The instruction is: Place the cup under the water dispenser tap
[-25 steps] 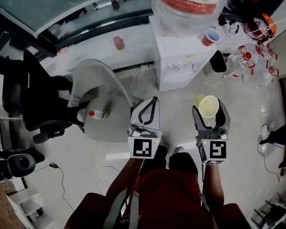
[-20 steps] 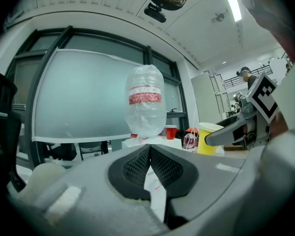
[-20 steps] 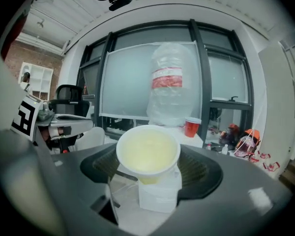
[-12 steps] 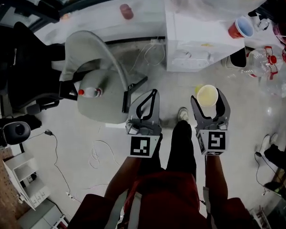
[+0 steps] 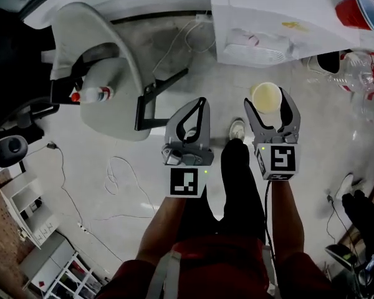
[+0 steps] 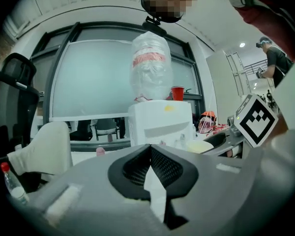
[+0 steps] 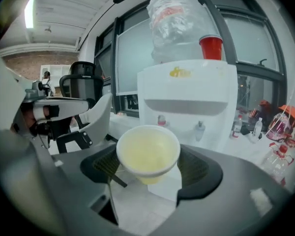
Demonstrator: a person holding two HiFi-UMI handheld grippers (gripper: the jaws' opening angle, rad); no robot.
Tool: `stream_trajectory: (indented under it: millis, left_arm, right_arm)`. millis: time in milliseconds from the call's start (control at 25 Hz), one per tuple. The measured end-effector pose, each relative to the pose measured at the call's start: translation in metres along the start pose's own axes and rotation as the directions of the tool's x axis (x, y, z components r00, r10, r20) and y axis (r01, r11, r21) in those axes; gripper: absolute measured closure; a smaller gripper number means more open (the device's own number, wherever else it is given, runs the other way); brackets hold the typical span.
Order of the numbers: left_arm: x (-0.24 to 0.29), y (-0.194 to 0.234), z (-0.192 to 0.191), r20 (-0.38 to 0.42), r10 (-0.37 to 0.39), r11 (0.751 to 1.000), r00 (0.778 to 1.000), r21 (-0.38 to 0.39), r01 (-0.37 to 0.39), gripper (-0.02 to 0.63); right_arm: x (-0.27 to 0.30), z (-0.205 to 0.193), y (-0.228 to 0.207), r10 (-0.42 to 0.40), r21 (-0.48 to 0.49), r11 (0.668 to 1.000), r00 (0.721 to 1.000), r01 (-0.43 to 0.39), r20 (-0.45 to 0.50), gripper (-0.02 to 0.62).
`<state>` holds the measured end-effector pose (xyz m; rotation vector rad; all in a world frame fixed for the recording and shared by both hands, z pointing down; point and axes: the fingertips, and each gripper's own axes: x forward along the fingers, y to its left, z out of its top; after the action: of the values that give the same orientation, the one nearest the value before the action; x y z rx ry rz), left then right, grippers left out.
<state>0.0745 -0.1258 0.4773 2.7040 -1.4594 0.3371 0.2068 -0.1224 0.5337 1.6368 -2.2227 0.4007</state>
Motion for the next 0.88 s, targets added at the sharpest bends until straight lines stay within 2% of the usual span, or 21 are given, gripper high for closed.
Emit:
stream_trajectory:
  millis: [120, 280, 440, 600, 880]
  left_arm:
    - [0.010, 0.000, -0.027, 0.009, 0.042, 0.999, 0.999, -0.020, -0.042, 0.603]
    - [0.021, -0.006, -0.066, -0.020, 0.080, 0.995, 0.997, -0.052, -0.081, 0.603]
    - [0.033, -0.013, -0.094, -0.047, 0.078, 0.996, 0.996, -0.032, -0.080, 0.603]
    - [0.043, -0.014, -0.111, -0.018, 0.108, 0.991, 0.994, -0.083, -0.109, 0.603]
    - [0.047, -0.016, -0.132, -0.066, 0.094, 0.992, 0.993, -0.073, -0.099, 0.603]
  right_arm:
    - [0.017, -0.037, -0.010, 0.026, -0.013, 1.000, 0.999, -0.027, -0.023, 0.238]
    - [0.038, -0.077, -0.015, 0.064, -0.032, 0.997, 0.995, -0.067, -0.072, 0.238]
    - [0.061, -0.102, -0.018, 0.090, -0.062, 0.993, 0.992, -0.096, -0.088, 0.238]
    - [0.083, -0.115, -0.022, 0.097, -0.072, 0.992, 0.991, -0.103, -0.089, 0.238]
    - [0.121, -0.111, -0.034, 0.088, -0.090, 0.992, 0.993, -0.094, -0.075, 0.238]
